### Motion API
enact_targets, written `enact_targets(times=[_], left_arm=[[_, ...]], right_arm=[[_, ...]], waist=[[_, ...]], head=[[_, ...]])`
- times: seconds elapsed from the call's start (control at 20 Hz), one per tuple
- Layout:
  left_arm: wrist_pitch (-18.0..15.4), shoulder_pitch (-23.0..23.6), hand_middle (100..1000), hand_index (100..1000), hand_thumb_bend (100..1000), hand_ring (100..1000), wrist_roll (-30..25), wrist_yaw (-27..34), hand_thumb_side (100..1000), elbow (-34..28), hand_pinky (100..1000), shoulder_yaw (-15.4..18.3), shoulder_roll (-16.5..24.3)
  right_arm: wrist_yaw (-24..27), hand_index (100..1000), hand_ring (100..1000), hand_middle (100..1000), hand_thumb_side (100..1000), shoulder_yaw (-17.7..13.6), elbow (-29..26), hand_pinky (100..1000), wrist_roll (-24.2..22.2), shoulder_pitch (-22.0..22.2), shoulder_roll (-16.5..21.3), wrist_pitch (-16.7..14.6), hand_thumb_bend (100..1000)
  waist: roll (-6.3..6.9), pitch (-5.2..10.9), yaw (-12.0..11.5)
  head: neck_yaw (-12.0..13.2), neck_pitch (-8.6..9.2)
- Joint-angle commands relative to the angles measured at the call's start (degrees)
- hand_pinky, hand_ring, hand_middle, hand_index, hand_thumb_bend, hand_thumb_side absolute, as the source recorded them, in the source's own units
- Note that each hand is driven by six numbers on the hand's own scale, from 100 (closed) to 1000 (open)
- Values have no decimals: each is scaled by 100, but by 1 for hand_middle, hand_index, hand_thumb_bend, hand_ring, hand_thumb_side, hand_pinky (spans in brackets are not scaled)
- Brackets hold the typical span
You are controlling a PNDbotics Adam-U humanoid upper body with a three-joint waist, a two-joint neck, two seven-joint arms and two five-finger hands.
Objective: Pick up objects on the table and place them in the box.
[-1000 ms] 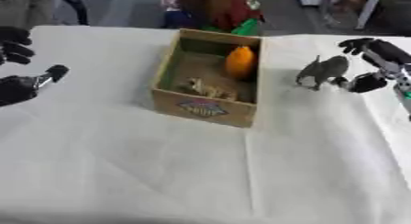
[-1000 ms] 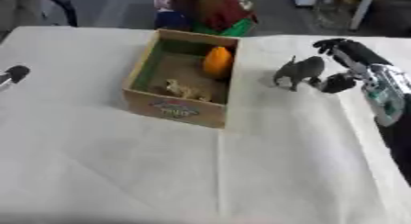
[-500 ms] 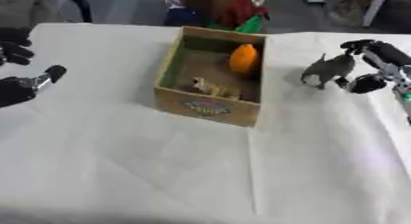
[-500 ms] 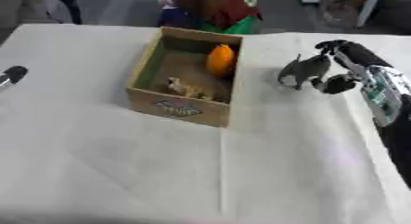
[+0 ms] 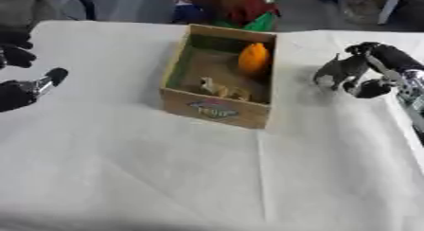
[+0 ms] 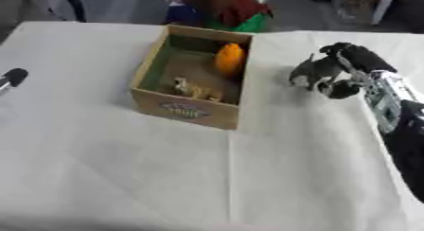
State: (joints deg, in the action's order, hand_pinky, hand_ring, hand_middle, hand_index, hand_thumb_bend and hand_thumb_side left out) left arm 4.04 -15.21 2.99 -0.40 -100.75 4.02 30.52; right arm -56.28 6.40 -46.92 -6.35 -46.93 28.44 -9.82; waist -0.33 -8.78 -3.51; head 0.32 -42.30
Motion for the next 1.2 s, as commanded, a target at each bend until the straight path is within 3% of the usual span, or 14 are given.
enact_targets(times=[0.05,0.35,0.5,0.55,0.6,0.75,0.9,1.2], left_arm=[[-12,-60,585,693,651,599,-18,18,100,-107,634,52,94],[-19,-59,585,694,646,604,-30,23,100,-98,635,52,92],[-22,-57,585,694,642,604,-36,25,100,-90,636,50,90],[-23,-56,585,694,642,604,-37,24,100,-89,636,51,90],[-24,-56,585,694,641,605,-37,25,100,-87,636,53,90],[-27,-55,585,695,640,605,-40,28,100,-84,637,53,90],[-30,-55,585,695,640,605,-39,31,100,-83,636,59,93],[-33,-49,585,695,638,606,-37,35,100,-74,636,68,101]], right_arm=[[-111,883,860,773,100,-5,-18,834,-63,-118,98,-17,357],[-306,769,715,589,100,-25,-36,726,-23,-111,115,50,358],[-314,688,548,441,100,-44,-45,611,48,-107,123,97,357],[-305,688,548,441,100,-47,-46,611,70,-104,124,109,357],[-300,612,457,369,100,-49,-47,541,92,-102,128,124,358],[-270,518,347,274,100,-58,-56,445,171,-97,131,168,358],[-175,486,268,221,100,-64,-114,384,294,-97,141,191,357],[255,430,215,161,100,15,-514,353,316,-101,194,135,356]], waist=[[10,73,11],[1,83,34],[-3,86,45],[-4,87,48],[-5,88,51],[-7,93,57],[-11,98,64],[-32,111,82]], head=[[-13,17],[-11,30],[-8,34],[-7,36],[-5,37],[0,44],[3,52],[15,66]])
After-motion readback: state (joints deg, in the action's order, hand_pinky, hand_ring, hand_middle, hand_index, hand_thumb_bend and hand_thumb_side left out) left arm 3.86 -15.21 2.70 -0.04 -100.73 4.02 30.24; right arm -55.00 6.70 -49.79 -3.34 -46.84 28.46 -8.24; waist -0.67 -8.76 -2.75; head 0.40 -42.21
